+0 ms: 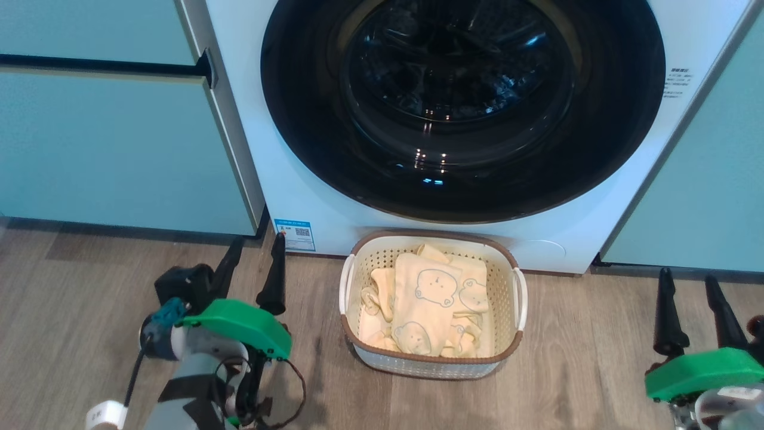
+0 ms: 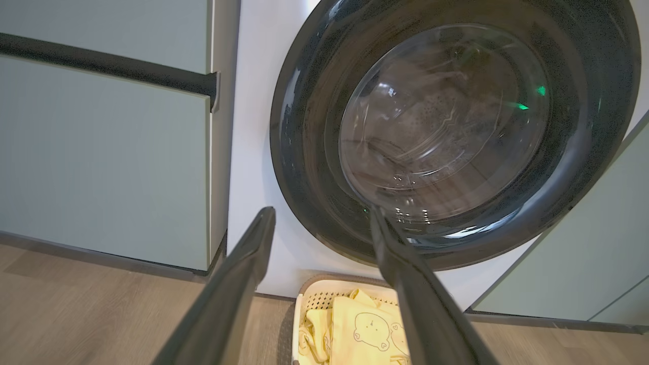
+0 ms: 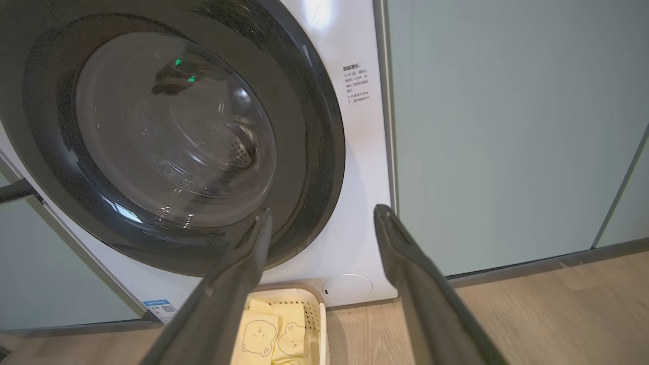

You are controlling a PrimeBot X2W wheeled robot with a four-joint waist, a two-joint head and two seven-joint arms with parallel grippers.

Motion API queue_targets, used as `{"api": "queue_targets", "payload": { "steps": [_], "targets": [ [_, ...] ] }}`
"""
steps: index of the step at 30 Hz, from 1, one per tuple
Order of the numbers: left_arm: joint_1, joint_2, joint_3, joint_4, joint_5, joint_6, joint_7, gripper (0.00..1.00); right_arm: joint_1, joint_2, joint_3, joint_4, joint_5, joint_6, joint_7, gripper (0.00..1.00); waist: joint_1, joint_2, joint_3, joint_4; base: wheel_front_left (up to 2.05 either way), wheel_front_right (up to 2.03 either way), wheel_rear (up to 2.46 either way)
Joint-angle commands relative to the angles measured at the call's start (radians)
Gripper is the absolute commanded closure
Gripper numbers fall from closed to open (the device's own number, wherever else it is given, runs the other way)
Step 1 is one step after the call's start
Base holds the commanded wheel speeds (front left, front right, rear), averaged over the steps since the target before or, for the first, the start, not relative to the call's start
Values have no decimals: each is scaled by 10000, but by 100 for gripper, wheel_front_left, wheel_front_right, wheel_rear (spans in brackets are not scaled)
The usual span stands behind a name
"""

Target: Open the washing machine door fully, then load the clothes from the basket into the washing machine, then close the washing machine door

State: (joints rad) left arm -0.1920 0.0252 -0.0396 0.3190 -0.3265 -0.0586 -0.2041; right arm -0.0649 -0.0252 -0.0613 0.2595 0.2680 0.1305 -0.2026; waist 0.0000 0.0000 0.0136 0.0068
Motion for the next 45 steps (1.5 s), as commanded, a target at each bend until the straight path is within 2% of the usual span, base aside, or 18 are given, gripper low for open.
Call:
{"api": "queue_targets", "payload": {
  "steps": [1, 15, 31, 45],
  "targets": [
    [-658, 218, 230, -350, 340, 34, -173, 0, -611, -221, 236, -356, -410, 2, -188, 0, 0, 0, 4, -5, 0, 0, 0],
    [-1049, 250, 127, -190, 1753, 122, -577, 0, -768, -250, 381, -440, -1767, 2, -592, 0, 0, 0, 28, 20, 0, 0, 0],
    [-1082, 250, 203, 34, 1474, 109, -577, 0, -756, -250, 535, 47, -992, 2, -592, 0, 0, 0, -3, 25, 0, 0, 0],
    [-1106, 250, 213, 228, 1392, 186, -577, 0, -797, -250, 608, 274, -911, 2, -592, 0, 0, 0, -36, 15, 0, 0, 0]
  ]
}}
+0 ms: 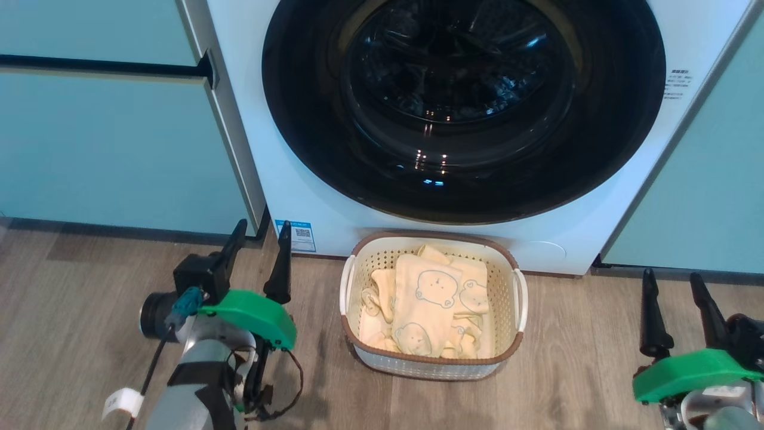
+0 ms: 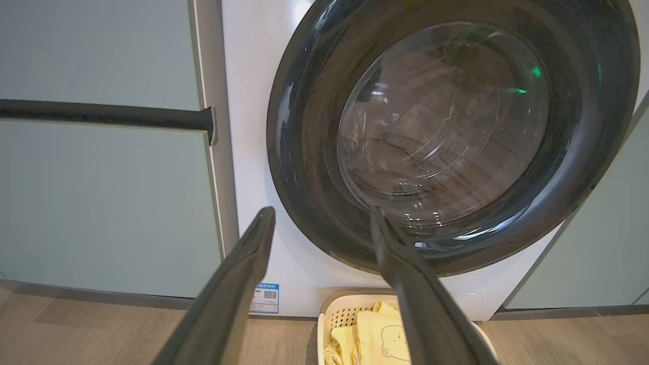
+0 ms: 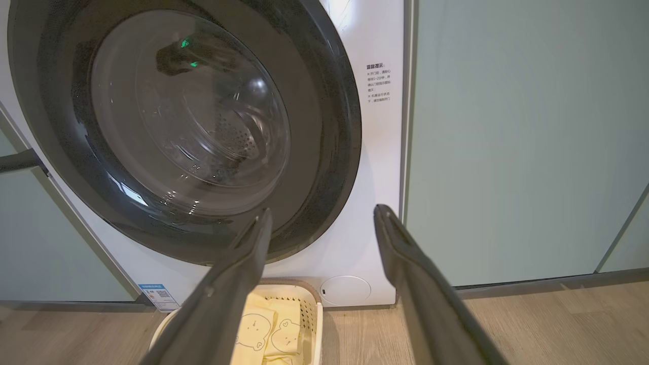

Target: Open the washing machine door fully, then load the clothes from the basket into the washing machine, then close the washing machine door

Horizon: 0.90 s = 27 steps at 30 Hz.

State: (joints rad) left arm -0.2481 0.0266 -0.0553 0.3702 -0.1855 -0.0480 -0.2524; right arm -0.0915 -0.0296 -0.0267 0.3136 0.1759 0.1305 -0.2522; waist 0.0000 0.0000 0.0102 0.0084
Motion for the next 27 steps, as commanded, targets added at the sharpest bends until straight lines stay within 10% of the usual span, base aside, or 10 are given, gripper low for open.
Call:
{"api": "queue_targets", "payload": {
  "steps": [1, 27],
  "targets": [
    [-551, 237, 373, -291, -49, 88, -93, 0, -530, -206, 270, -256, 6, 2, -95, 0, 0, 0, -1, 1, -1, 19, -17],
    [-580, 237, 290, -199, -138, -67, -93, 0, -506, -206, 359, -120, 132, 2, -95, 0, 0, 0, -55, -58, 89, 89, -178]
  ]
}}
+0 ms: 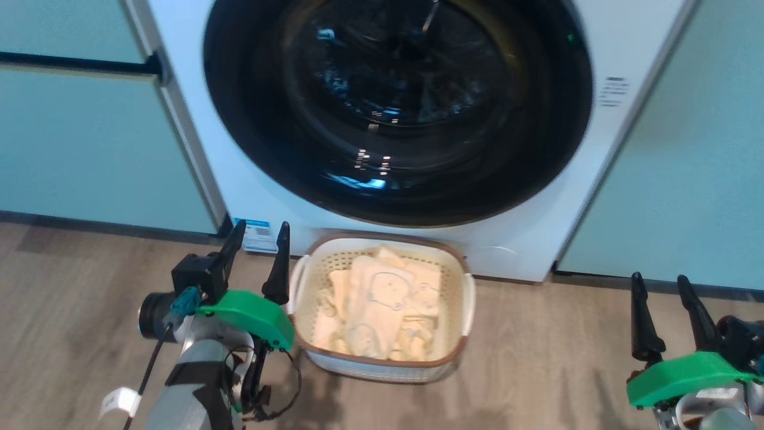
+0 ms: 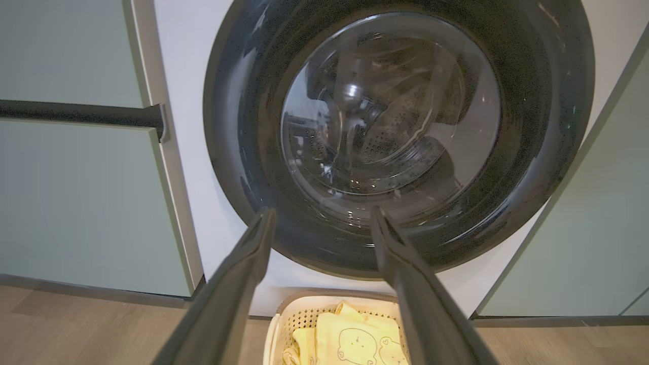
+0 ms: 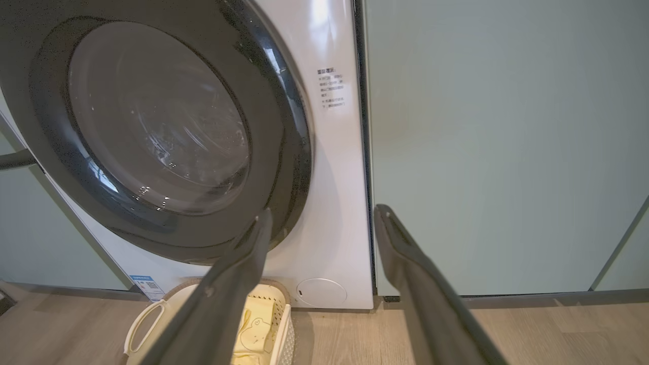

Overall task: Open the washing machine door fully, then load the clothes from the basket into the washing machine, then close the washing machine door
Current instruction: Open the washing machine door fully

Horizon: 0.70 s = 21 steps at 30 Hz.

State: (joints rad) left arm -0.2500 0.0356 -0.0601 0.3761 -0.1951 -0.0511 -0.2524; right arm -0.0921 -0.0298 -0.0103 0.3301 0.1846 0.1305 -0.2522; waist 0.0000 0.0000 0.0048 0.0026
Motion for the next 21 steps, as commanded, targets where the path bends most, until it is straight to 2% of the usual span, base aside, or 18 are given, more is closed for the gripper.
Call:
{"api": "queue_targets", "payload": {
  "steps": [1, 12, 21],
  "targets": [
    [-558, 147, 334, -253, -52, -40, -93, 0, -490, -204, 196, -290, 53, 2, -95, 0, 0, 0, -5, -3, 123, 123, -246],
    [-523, 146, 222, -192, -197, -141, -93, 0, -444, -204, 186, -330, 92, 2, -95, 0, 0, 0, -1, -46, 117, 121, -238],
    [-507, 146, 236, -172, -225, -196, -93, 0, -447, -204, 124, -350, 81, 2, -95, 0, 0, 0, 10, -50, 63, 63, -126]
  ]
}}
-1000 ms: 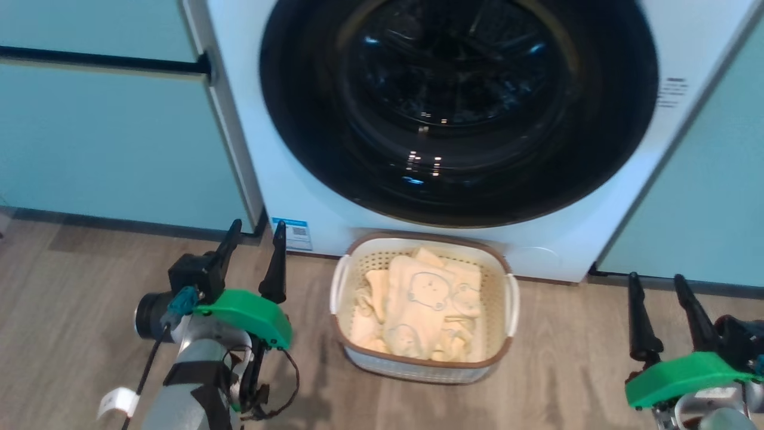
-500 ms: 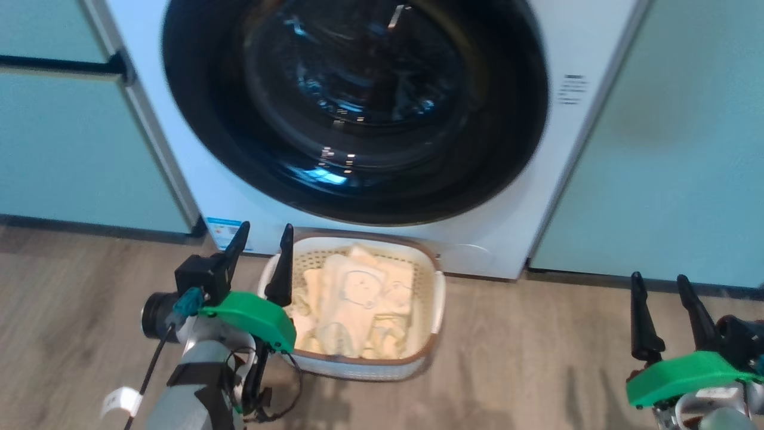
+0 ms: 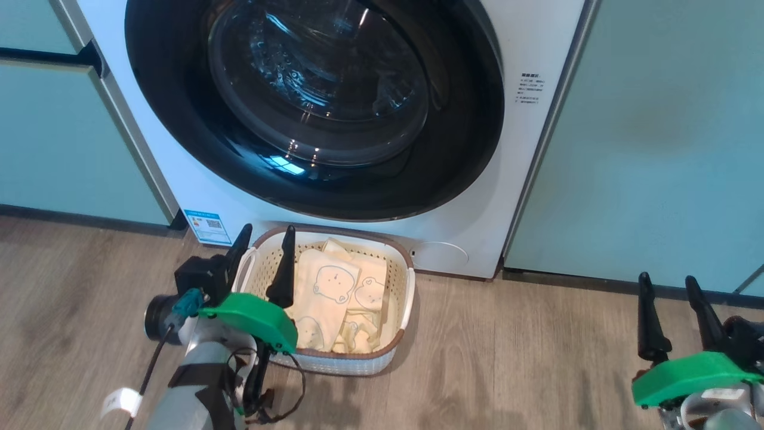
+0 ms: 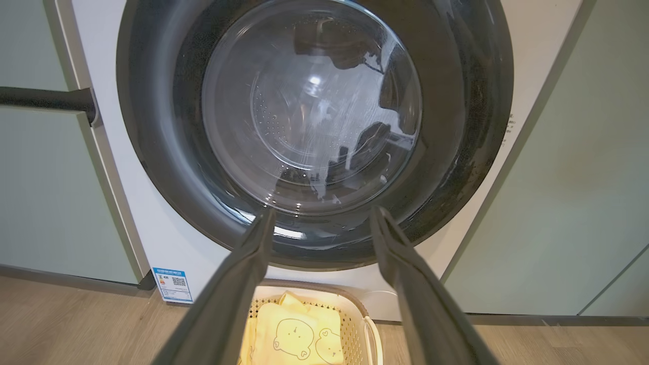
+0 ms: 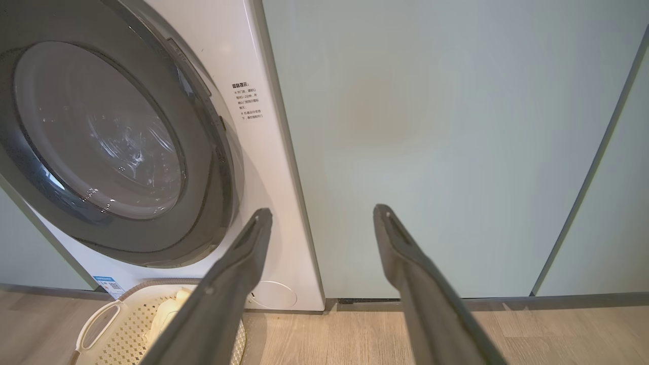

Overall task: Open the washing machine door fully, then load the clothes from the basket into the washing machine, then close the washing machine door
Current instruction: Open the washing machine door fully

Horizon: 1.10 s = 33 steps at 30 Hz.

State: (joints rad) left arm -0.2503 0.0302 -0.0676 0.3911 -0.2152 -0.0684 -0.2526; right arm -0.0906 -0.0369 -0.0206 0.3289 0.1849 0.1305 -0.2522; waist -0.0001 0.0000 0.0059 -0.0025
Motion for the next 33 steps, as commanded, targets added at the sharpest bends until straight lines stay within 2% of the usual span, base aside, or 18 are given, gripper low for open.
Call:
{"api": "queue_targets", "payload": {
  "steps": [1, 13, 15, 17, 18, 27, 33],
  "targets": [
    [-501, 200, 307, -319, -22, -24, -92, 0, -459, -133, 224, -343, 76, 2, -95, 0, 1, 0, -1, 1, 30, 30, -60],
    [-473, 200, 383, -355, 156, 132, -92, 0, -475, -133, 280, -492, 133, 2, -95, 0, 1, 0, 16, 2, 2, 2, -3],
    [-480, 200, 383, -349, 153, 135, -92, 0, -508, -133, 318, -515, 183, 2, -95, 45, 1, 0, 22, 9, 0, 0, 0],
    [-480, 200, 382, -337, 143, 134, -92, 0, -565, -133, 345, -528, 248, 2, -95, 73, 1, 0, 30, 19, 0, 0, 0],
    [-480, 200, 377, -327, 134, 136, -92, 0, -604, -133, 354, -529, 293, 2, -95, 98, 1, 0, 34, 27, 0, 0, 0],
    [-504, 200, 284, -308, 64, 259, -92, 0, -1283, -133, 396, -330, 1064, 2, -95, 100, 1, 0, 128, 119, 0, 0, 0],
    [-538, 200, 188, -269, -35, 312, -92, 0, -2248, -305, 638, 303, 2215, 2, -95, 100, 1, 0, 273, 223, 0, 0, 0]
  ]
}}
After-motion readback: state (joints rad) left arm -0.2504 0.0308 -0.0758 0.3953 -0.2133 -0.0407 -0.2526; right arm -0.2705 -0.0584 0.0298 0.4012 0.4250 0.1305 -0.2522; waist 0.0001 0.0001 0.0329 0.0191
